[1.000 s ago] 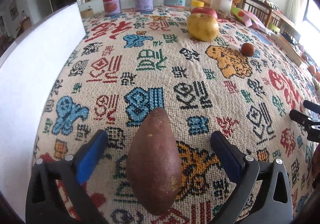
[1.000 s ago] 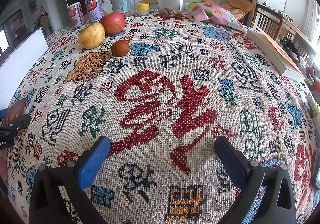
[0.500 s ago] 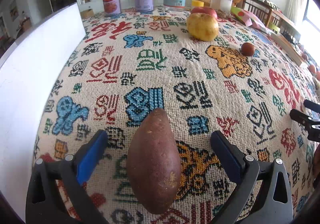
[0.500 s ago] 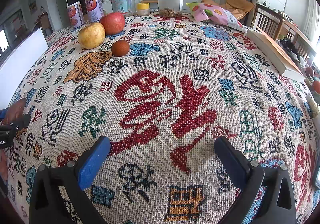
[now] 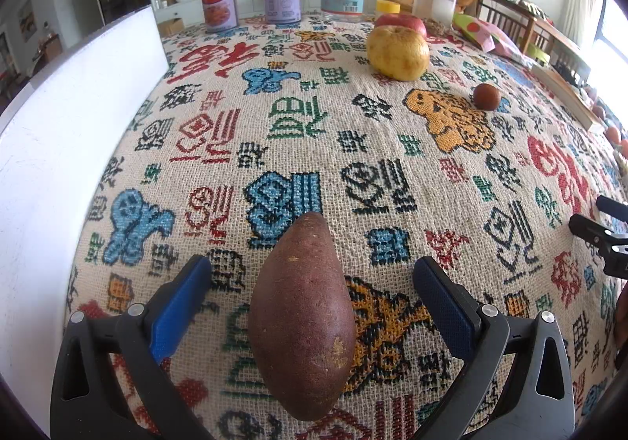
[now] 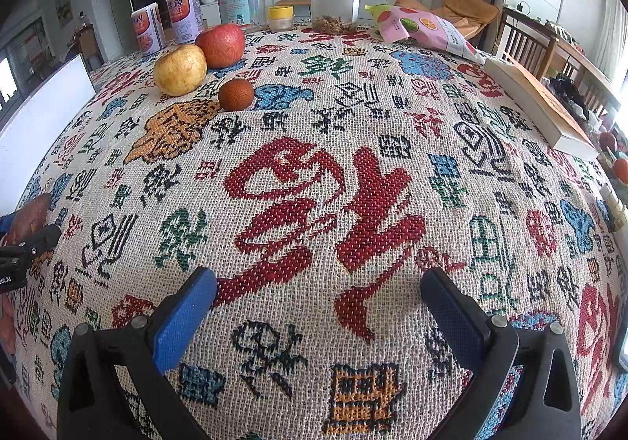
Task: Organize fruits
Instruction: 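Lift the sweet potato off the table with the left gripper, then carry the sweet potato into the white box with the left gripper while the right carries the brown fruit there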
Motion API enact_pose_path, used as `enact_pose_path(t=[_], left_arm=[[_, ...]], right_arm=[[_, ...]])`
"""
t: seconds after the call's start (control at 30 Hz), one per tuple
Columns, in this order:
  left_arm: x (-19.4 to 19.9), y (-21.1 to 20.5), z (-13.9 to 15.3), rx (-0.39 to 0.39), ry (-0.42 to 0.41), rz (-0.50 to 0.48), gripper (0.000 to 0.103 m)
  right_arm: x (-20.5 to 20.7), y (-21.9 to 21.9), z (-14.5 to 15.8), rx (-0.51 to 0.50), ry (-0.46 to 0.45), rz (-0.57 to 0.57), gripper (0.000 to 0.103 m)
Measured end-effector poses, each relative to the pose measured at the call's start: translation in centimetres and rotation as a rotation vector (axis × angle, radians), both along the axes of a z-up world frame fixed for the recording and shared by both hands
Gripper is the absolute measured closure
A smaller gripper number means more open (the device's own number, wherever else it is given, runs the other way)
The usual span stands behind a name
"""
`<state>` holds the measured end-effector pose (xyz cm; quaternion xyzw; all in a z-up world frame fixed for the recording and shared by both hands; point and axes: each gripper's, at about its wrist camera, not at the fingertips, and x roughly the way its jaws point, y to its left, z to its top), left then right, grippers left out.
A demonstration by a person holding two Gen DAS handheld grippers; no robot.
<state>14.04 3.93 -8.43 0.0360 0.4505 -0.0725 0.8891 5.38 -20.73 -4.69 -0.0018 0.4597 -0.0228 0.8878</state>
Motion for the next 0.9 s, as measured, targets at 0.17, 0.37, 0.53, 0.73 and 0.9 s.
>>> enact_pose_path(t=[0.17, 0.37, 0.53, 0.73, 0.9], left_arm=[[0.0, 0.0, 0.0, 0.000, 0.000, 0.000, 0.000], [0.0, 0.0, 0.0, 0.000, 0.000, 0.000, 0.000], [0.0, 0.0, 0.0, 0.000, 0.000, 0.000, 0.000], [-0.1, 0.0, -0.1, 0.001, -0.001, 0.000, 0.000], [-0.1, 0.2, 0.0, -0.017, 0.006, -0.009, 0.001]], right_arm=[[0.0, 0.0, 0.0, 0.000, 0.000, 0.000, 0.000], [0.0, 0.0, 0.0, 0.000, 0.000, 0.000, 0.000], [-0.3, -0.2, 0.1, 0.015, 0.007, 0.072, 0.000], [0.6, -3.5, 1.2, 0.245, -0.063, 0.008, 0.000], [6.6, -0.3, 2.7, 0.249, -0.086, 0.101, 0.008]])
